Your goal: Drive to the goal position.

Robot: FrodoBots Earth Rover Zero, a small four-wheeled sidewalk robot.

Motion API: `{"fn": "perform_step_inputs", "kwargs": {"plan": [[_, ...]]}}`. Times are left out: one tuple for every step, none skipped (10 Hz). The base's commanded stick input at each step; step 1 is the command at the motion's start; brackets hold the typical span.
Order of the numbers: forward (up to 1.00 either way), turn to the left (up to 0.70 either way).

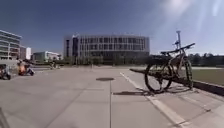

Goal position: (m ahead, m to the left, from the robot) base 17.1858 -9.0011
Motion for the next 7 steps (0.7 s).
{"fn": "perform_step_inputs", "kwargs": {"plan": [[0.7,0.0],[0.7,0.0],[0.7,0.0],[0.7,0.0],[0.7,0.0],[0.7,0.0],[0.7,0.0]]}}
